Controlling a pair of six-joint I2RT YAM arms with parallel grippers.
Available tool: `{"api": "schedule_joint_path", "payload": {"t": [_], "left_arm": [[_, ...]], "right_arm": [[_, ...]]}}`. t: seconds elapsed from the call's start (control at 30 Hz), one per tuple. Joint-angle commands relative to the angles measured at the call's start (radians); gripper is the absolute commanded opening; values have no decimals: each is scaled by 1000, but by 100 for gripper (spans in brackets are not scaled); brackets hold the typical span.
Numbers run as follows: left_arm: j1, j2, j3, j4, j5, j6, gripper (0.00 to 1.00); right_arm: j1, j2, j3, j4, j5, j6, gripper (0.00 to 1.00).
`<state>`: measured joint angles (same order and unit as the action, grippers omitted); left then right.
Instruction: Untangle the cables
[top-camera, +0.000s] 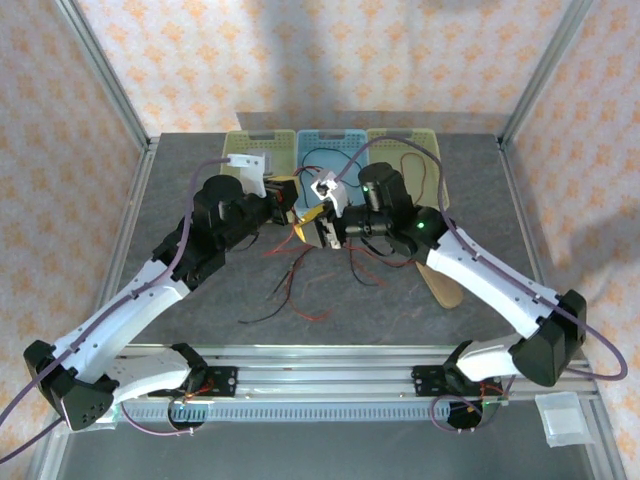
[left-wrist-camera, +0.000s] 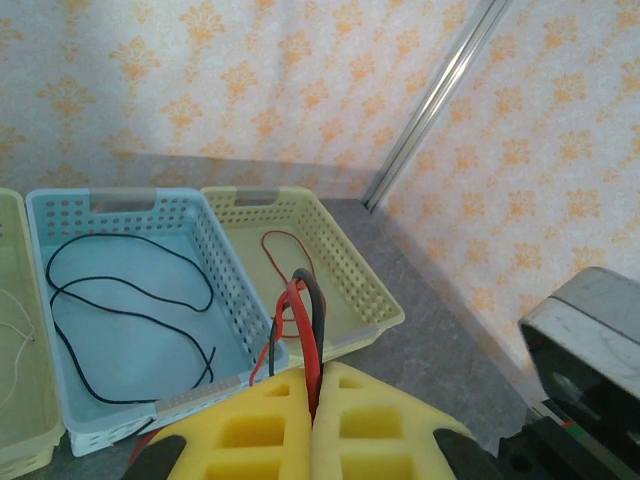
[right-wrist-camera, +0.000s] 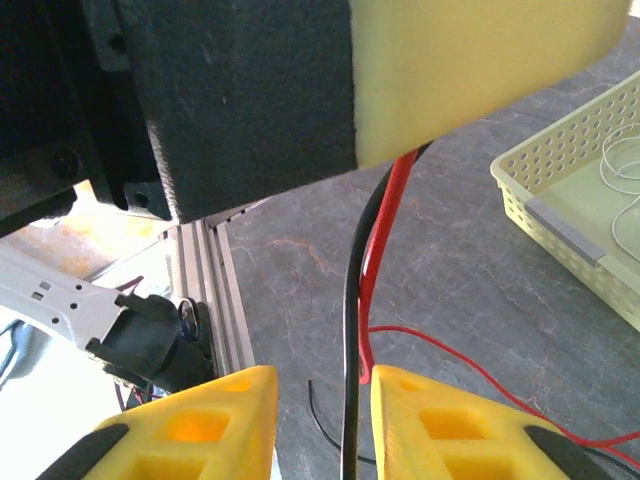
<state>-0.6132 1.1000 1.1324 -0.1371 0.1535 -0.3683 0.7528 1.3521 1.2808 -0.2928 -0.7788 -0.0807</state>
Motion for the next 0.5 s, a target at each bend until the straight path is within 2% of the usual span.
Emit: {"api": "schedule_joint_path", "payload": {"t": [0.0,0.2,0.3,0.37,0.47], "left_arm": [[3,-5,4,34,9,-2,0],[3,-9,0,33,4,-4,0],[2,-12,-11,37,6,-6,0],[2,-9,-19,45,24,-8,0],[3,-12,-40,70,67,-9,38]], "right_arm": [[10,3,38,24,-26,1,24],[10,-16,31,17,1,2,0],[9,-56,14,30,63,8,0],[10,-92,-1,48,151,25,0],[9,-134,-15,61,309,40,0]]}}
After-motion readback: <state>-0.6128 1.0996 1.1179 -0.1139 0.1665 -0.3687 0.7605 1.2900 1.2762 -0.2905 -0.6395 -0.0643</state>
